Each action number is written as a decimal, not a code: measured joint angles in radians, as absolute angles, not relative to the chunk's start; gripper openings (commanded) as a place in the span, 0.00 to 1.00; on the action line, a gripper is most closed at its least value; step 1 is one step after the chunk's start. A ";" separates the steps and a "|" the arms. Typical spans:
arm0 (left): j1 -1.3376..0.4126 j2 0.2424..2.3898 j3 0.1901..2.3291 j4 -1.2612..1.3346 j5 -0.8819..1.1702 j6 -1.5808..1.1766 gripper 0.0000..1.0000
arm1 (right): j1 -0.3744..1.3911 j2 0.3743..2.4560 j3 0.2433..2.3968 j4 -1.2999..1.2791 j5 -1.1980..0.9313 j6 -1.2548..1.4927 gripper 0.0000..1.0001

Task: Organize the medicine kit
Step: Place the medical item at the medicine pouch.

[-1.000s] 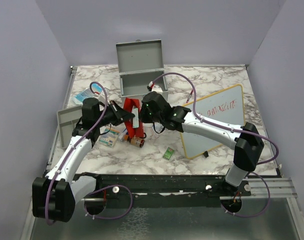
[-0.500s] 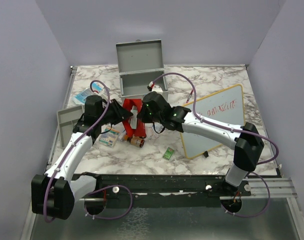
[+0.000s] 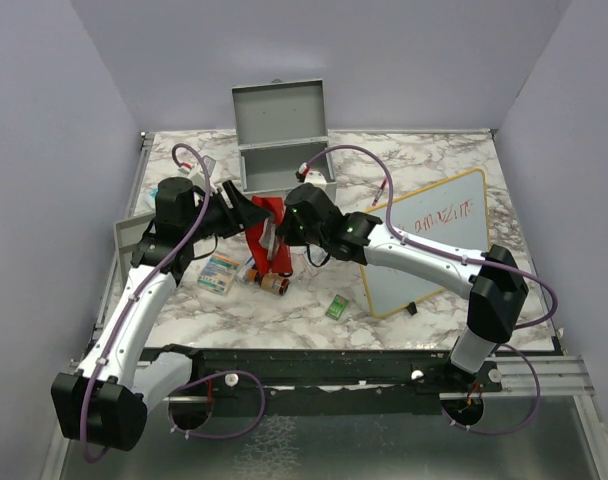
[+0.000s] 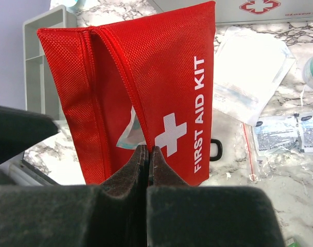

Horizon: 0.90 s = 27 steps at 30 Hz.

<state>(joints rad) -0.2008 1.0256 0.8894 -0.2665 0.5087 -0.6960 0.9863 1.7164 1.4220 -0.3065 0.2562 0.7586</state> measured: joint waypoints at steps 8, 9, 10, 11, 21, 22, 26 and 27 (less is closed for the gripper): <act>-0.201 0.952 0.953 -0.363 0.546 -0.649 0.71 | 0.962 1.681 1.422 -0.329 0.280 0.747 0.00; -0.201 0.947 0.961 -0.371 0.553 -0.646 0.71 | 0.956 1.668 1.422 -0.331 0.282 0.742 0.00; -0.202 0.940 0.972 -0.380 0.558 -0.643 0.72 | 0.949 1.654 1.422 -0.333 0.284 0.738 0.00; -0.202 0.934 0.985 -0.393 0.561 -0.638 0.71 | 0.941 1.637 1.423 -0.333 0.286 0.732 0.01; -0.203 0.916 1.007 -0.458 0.515 -0.580 0.66 | 0.880 1.535 1.530 -0.362 0.332 0.669 0.01; -0.204 0.920 0.999 -0.458 0.504 -0.577 0.65 | 0.876 1.522 1.532 -0.363 0.338 0.663 0.01; -0.204 0.981 0.951 -0.454 0.455 -0.557 0.59 | 0.875 1.481 1.533 -0.369 0.353 0.653 0.01; -0.204 1.012 0.941 -0.452 0.440 -0.552 0.57 | 0.875 1.476 1.533 -0.369 0.353 0.653 0.00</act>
<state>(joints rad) -0.2035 1.0119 0.9405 -0.4519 0.4397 -0.5518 0.8749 1.4757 1.5326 -0.3691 0.3534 0.6533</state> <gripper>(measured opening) 0.615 0.025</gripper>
